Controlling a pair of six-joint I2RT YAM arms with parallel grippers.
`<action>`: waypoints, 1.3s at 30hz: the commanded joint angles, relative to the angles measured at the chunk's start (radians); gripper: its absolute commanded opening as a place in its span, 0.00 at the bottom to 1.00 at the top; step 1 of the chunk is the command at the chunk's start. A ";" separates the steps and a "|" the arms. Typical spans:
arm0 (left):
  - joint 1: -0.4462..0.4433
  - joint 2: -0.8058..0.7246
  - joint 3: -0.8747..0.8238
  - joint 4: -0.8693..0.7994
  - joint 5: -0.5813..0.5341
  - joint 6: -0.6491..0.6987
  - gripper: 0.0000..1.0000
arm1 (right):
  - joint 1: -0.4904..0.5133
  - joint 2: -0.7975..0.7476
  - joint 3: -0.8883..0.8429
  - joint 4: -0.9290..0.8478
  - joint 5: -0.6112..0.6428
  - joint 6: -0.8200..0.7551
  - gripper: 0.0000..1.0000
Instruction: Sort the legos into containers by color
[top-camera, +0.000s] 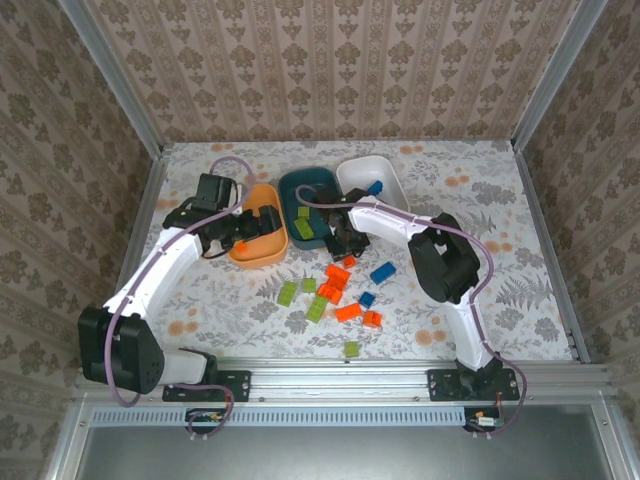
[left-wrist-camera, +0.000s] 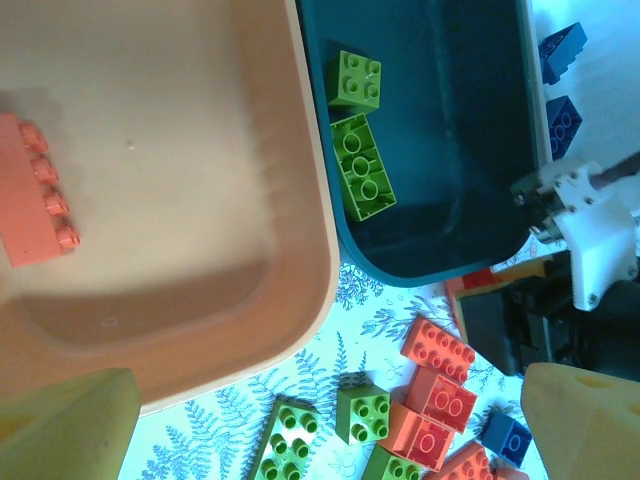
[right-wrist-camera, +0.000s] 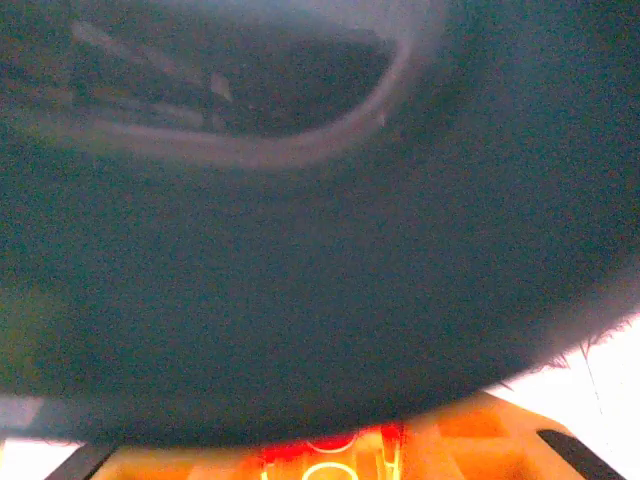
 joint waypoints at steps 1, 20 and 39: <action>0.007 0.006 0.020 0.000 0.015 -0.017 1.00 | 0.001 -0.123 -0.013 -0.090 -0.057 0.001 0.31; 0.094 -0.152 -0.073 -0.018 -0.009 -0.042 1.00 | -0.010 0.198 0.537 0.101 -0.820 0.377 0.31; 0.170 -0.187 -0.124 -0.014 0.037 -0.033 1.00 | 0.015 0.459 0.872 0.077 -0.806 0.483 0.56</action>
